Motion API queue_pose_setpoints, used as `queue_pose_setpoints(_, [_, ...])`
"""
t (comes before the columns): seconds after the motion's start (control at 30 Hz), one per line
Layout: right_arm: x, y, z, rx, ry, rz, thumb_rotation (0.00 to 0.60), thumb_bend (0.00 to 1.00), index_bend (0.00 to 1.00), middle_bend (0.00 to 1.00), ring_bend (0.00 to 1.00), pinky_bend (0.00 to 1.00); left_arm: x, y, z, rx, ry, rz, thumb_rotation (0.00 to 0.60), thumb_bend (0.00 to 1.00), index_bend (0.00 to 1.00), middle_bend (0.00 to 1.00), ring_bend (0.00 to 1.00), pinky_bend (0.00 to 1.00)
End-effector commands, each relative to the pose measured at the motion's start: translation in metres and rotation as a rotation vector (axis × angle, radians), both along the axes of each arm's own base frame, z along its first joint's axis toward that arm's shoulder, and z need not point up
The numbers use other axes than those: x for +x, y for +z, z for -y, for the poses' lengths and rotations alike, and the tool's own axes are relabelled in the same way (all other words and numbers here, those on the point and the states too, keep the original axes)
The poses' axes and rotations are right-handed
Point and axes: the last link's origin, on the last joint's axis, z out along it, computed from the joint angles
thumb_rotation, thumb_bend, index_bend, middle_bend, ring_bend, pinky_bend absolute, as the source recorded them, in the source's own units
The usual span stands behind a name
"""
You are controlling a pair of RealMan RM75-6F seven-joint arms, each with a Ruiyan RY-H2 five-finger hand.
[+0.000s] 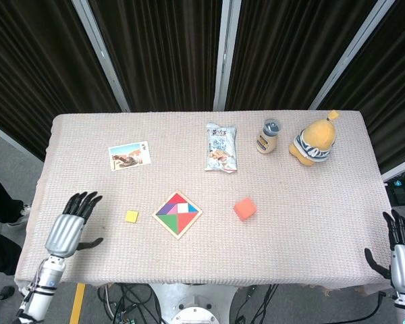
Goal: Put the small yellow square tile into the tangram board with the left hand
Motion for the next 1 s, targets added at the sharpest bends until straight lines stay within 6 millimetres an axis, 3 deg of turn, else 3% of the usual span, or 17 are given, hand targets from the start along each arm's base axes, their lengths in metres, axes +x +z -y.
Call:
queue_pose_setpoints(0.03, [-0.001,-0.001,0.000,0.006,-0.001,0.001,0.600,0.20,0.00,0.00,0.00,0.00,0.011,-0.009,-0.014,-0.030,-0.032,-0.011,0.600,0.06,0.10,0.07,0.00,0.01])
queue_pose_setpoints(0.43, [-0.001,0.000,0.001,0.002,0.002,0.004,0.600,0.20,0.00,0.00,0.00,0.00,0.020,-0.042,-0.047,-0.128,-0.018,0.005,0.600,0.08,0.14,0.07,0.00,0.01])
queue_pose_setpoints(1.0, [-0.006,0.000,0.000,-0.002,-0.012,0.012,0.600,0.20,0.00,0.00,0.00,0.00,0.019,-0.065,-0.058,-0.194,0.012,0.043,0.600,0.14,0.27,0.07,0.00,0.01])
